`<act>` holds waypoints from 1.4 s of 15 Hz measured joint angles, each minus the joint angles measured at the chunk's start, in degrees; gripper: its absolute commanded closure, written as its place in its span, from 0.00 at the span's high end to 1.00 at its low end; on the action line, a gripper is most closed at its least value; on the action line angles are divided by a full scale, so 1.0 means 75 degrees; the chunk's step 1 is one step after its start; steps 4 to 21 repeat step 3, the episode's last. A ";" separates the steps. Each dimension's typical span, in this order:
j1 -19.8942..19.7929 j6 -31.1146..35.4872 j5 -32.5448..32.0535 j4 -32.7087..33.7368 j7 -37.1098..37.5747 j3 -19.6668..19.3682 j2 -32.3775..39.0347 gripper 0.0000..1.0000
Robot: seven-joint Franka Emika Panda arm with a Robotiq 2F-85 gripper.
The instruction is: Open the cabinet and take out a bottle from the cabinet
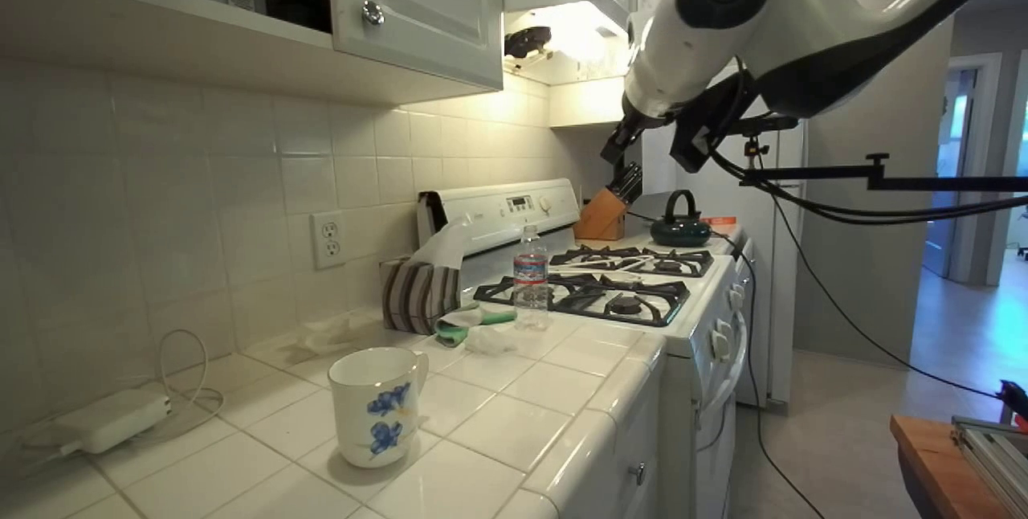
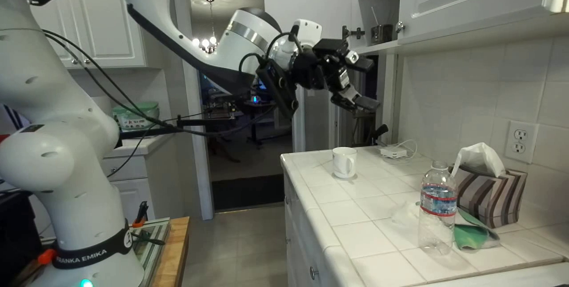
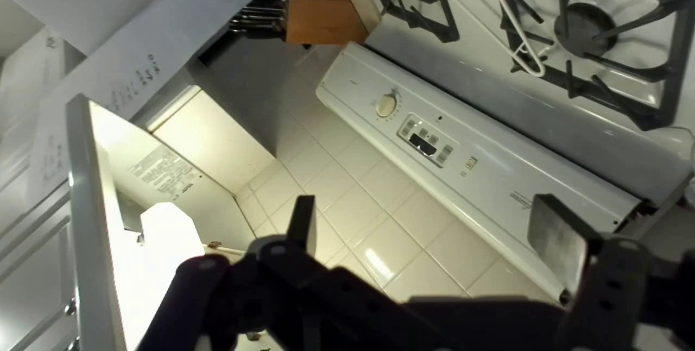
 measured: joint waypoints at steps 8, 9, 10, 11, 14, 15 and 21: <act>-0.0149 0.1830 -0.0396 -0.1010 0.0395 -0.1187 -0.0839 1.00; -0.0149 0.1830 -0.0396 -0.1010 0.0395 -0.1187 -0.0839 1.00; -0.0149 0.1830 -0.0396 -0.1010 0.0395 -0.1187 -0.0839 1.00; -0.0149 0.1830 -0.0396 -0.1010 0.0395 -0.1187 -0.0839 1.00; -0.0149 0.1830 -0.0396 -0.1010 0.0395 -0.1187 -0.0839 1.00; -0.0149 0.1830 -0.0396 -0.1010 0.0395 -0.1187 -0.0839 1.00; -0.0149 0.1830 -0.0396 -0.1010 0.0395 -0.1187 -0.0839 1.00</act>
